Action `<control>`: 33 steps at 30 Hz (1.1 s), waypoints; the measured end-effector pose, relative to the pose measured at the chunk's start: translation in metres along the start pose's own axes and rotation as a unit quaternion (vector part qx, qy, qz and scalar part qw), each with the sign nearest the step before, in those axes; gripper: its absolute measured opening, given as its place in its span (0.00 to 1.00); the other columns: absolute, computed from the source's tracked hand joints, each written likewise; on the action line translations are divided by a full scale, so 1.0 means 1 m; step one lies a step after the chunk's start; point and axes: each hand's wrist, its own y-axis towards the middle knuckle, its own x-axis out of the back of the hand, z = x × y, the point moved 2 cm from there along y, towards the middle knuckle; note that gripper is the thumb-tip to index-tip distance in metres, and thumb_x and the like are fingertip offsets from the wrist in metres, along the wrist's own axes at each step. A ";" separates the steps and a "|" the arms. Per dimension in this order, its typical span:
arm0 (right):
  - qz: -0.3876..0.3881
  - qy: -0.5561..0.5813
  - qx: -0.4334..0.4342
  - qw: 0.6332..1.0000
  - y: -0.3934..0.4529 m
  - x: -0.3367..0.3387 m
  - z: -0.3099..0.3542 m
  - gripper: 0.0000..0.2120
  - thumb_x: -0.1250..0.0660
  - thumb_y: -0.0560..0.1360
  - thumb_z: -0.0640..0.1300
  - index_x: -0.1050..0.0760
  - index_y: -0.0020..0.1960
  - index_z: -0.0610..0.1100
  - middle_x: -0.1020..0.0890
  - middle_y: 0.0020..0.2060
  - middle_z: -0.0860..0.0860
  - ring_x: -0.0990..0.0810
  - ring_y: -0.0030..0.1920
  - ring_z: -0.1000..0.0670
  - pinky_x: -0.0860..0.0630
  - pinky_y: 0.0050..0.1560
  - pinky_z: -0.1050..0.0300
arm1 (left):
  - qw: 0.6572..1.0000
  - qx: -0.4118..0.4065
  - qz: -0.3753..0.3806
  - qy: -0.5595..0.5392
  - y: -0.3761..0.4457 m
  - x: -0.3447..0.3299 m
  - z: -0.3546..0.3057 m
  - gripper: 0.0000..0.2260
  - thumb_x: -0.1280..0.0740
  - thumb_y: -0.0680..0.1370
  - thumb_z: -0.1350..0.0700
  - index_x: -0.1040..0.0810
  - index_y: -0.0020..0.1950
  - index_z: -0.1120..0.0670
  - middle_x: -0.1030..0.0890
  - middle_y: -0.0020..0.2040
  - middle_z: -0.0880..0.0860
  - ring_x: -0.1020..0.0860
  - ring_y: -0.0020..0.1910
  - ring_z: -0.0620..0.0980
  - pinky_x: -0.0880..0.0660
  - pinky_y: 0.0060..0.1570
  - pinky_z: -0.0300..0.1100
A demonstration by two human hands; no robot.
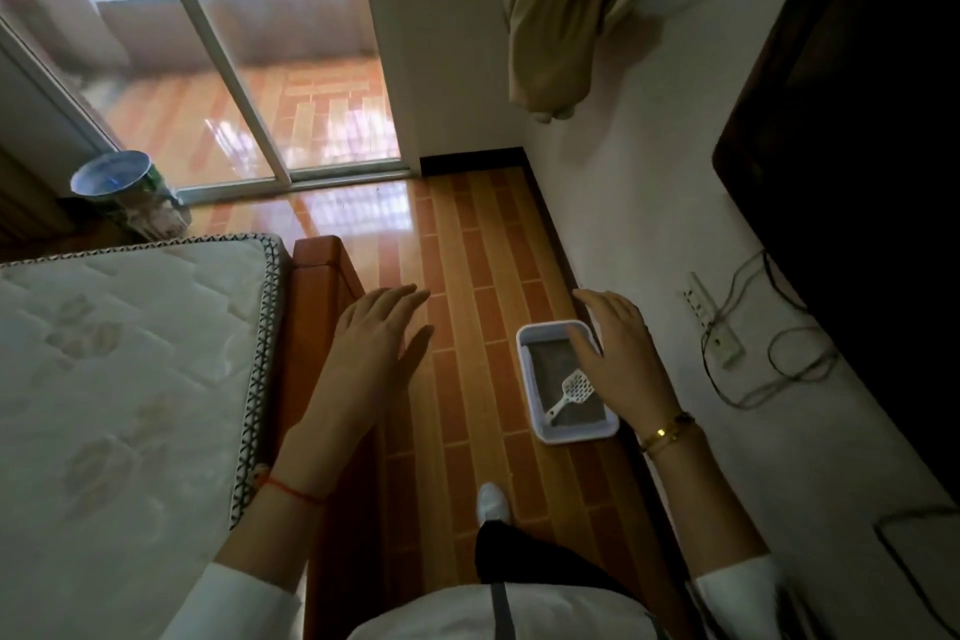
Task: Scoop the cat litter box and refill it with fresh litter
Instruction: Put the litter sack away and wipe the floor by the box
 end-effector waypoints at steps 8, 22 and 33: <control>-0.015 -0.022 -0.002 1.000 0.170 0.003 0.000 0.20 0.39 0.80 0.47 0.32 0.70 0.44 0.29 0.68 0.47 0.35 0.70 0.49 0.38 0.66 0.60 | 1.000 -0.008 0.010 -0.014 0.172 0.001 0.025 0.20 0.41 0.80 0.49 0.33 0.72 0.49 0.32 0.73 0.51 0.37 0.73 0.53 0.42 0.71 0.51; -0.142 -0.038 -0.147 0.978 0.386 -0.044 -0.014 0.20 0.39 0.79 0.49 0.31 0.69 0.43 0.26 0.65 0.46 0.30 0.66 0.49 0.32 0.64 0.58 | 0.968 -0.241 0.076 0.005 0.476 -0.027 0.100 0.20 0.46 0.80 0.45 0.30 0.69 0.51 0.25 0.66 0.52 0.28 0.65 0.53 0.33 0.64 0.49; -0.256 -0.065 -0.300 0.917 0.449 -0.064 -0.021 0.18 0.37 0.79 0.47 0.28 0.66 0.40 0.23 0.60 0.43 0.27 0.63 0.45 0.25 0.62 0.51 | 0.888 -0.428 0.166 -0.019 0.645 -0.062 0.078 0.21 0.35 0.78 0.54 0.31 0.70 0.52 0.28 0.69 0.52 0.31 0.69 0.53 0.31 0.65 0.52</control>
